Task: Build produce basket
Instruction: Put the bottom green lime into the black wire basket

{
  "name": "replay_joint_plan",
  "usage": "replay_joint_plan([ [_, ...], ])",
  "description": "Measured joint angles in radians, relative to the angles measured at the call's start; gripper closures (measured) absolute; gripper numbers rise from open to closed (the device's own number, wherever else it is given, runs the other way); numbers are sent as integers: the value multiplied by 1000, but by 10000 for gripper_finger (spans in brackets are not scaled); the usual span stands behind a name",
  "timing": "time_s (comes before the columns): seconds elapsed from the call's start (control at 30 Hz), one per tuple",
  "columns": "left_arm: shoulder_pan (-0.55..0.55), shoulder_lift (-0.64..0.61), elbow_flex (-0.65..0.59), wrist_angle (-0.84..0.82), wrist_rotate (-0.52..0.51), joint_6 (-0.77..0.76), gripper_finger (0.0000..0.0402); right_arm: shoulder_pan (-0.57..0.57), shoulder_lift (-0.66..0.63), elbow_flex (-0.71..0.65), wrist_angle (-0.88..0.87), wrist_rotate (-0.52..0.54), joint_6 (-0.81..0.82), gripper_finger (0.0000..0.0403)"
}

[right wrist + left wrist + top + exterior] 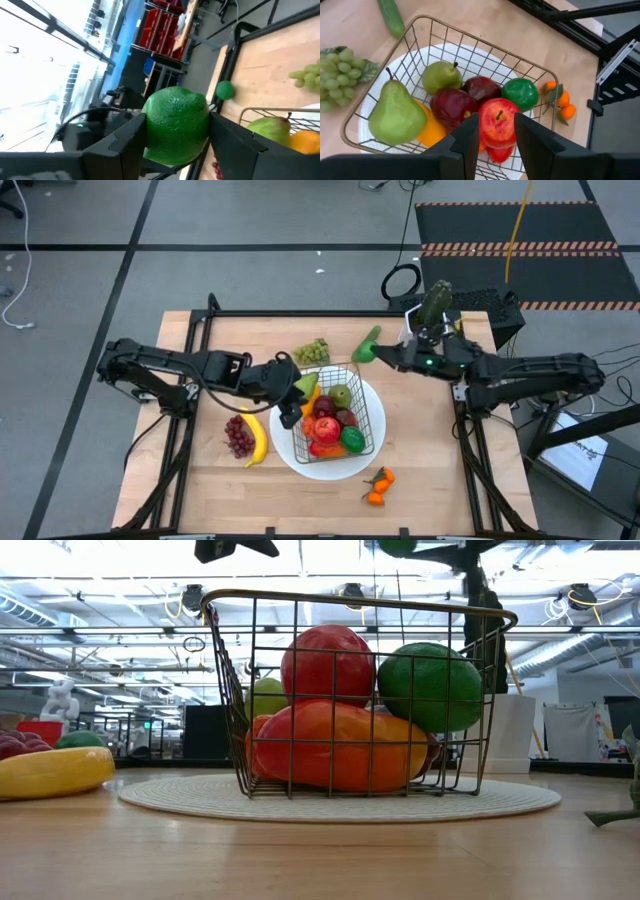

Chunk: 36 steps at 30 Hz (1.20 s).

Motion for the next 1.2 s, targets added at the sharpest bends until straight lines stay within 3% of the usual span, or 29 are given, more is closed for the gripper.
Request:
replay_joint_plan([
  [0.27, 24, 0, 0, -83, -3, -2, 279, 34, 182, 8, 134, 25, 38, 206],
  [0.47, 23, 0, 0, -144, -3, 4, 279, 64, 282, 116, 48, -6, -53, 206],
  [0.73, 54, 0, 0, -177, -41, -11, 279, 6, 334, 254, -183, -67, -422, 206],
  [0.97, 118, 0, 0, -176, -46, -13, 279, -80, 357, 232, -191, -191, -829, 206],
  [1.2, 210, 0, 0, -177, -39, 22, 279, -113, 373, 140, -189, -218, -974, 206],
])
